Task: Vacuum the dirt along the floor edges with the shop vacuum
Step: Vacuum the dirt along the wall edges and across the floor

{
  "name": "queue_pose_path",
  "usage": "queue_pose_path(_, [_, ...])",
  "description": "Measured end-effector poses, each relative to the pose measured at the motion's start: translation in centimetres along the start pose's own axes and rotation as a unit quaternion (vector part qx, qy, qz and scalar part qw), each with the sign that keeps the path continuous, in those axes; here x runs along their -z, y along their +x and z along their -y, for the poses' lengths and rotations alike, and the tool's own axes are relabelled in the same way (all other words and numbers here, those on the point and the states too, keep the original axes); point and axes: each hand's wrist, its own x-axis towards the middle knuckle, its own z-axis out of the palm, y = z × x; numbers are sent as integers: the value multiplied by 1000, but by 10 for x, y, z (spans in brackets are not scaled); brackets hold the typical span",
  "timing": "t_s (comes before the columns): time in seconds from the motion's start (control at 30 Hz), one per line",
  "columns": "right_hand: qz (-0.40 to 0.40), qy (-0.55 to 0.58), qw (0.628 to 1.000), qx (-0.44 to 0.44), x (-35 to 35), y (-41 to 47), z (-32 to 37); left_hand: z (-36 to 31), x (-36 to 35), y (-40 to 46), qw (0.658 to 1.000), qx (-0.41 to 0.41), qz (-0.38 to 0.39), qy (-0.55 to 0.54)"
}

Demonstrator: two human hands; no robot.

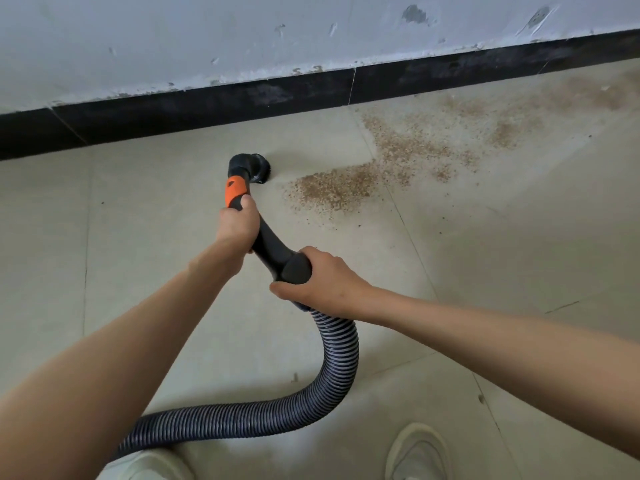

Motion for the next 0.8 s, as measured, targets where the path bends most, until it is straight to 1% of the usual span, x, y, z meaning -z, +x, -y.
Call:
queue_pose_path(0.33, [-14, -10, 999, -43, -1, -40, -31, 19, -32, -40, 999, -5, 34, -7])
queue_pose_path(0.57, [-46, -3, 996, -72, 20, -43, -51, 6, -67, -41, 997, -23, 66, 9])
queue_pose_path(0.8, [-107, 30, 988, -106, 42, -45, -71, -19, -107, -43, 992, -55, 111, 24])
